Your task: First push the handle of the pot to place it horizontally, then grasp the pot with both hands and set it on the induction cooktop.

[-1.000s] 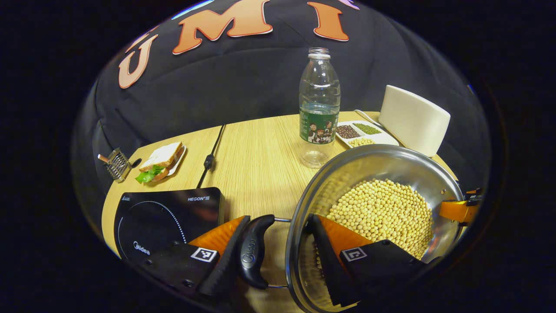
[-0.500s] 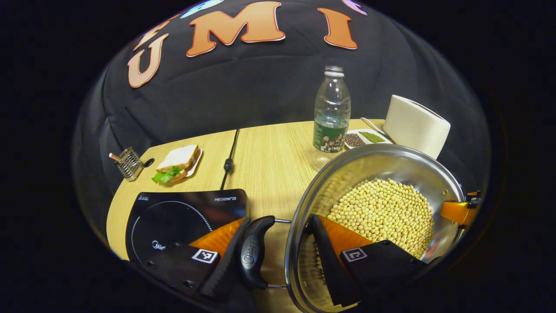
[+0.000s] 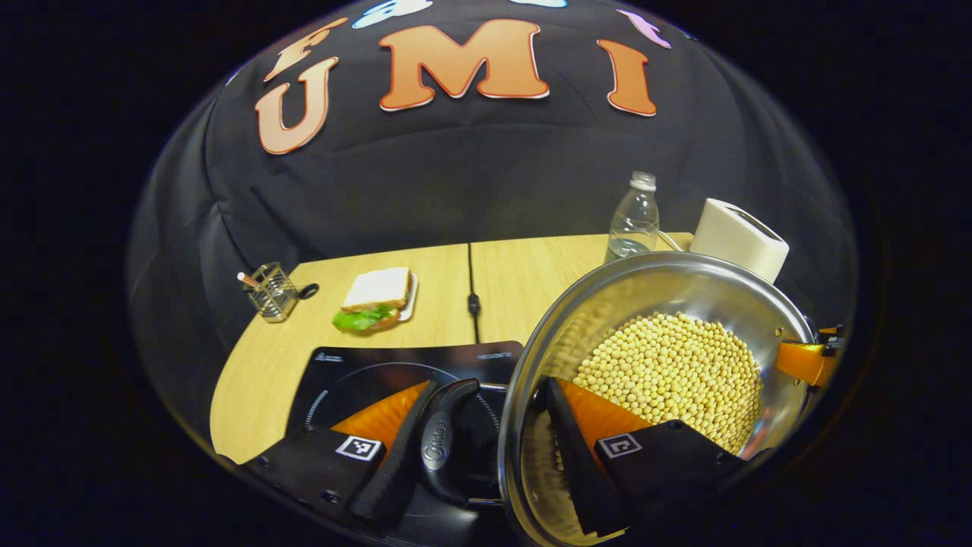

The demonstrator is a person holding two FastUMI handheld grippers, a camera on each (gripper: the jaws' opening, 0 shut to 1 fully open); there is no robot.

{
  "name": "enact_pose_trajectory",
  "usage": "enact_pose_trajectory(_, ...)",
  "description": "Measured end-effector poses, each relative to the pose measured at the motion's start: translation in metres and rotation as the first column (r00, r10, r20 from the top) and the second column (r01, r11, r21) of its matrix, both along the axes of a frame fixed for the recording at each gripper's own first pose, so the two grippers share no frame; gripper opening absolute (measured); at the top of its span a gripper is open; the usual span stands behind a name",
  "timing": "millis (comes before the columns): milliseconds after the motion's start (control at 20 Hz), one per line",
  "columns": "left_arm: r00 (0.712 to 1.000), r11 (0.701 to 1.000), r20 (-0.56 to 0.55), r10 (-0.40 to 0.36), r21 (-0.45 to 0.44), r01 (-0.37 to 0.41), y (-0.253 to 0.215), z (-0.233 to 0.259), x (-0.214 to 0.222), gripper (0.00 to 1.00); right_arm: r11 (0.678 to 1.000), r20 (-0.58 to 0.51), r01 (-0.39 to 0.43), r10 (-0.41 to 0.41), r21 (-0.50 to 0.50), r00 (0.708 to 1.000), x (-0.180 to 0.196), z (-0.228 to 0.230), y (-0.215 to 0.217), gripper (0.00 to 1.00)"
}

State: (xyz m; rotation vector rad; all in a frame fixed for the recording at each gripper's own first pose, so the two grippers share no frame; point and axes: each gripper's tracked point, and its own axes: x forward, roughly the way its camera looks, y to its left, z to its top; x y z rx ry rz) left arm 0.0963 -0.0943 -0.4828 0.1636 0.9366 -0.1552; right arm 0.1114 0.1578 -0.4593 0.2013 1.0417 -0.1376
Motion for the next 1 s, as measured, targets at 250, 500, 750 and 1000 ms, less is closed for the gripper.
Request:
enact_pose_trajectory(250, 0.998, 0.998, 0.030, 0.053, 0.021, -0.054, 0.054, 0.025, 0.002, 0.85, 0.998, 0.044, -0.057, 0.057, -0.006, 0.997, 0.016, 0.023, 0.050, 0.61)
enact_pose_trajectory(500, 0.992, 0.992, 0.057, 0.116, 0.039, -0.118, 0.102, 0.058, 0.001, 0.88, 0.994, 0.071, -0.112, 0.111, 0.010, 0.991, 0.033, 0.031, 0.096, 0.61)
enact_pose_trajectory(750, 0.982, 0.982, 0.078, 0.172, 0.065, -0.177, 0.144, 0.084, -0.005, 0.88, 0.987, 0.095, -0.158, 0.155, 0.028, 0.983, 0.055, 0.008, 0.141, 0.61)
enact_pose_trajectory(1000, 0.976, 0.975, 0.087, 0.199, 0.081, -0.206, 0.188, 0.095, 0.000, 0.88, 0.982, 0.106, -0.182, 0.176, 0.042, 0.979, 0.081, -0.027, 0.160, 0.61)
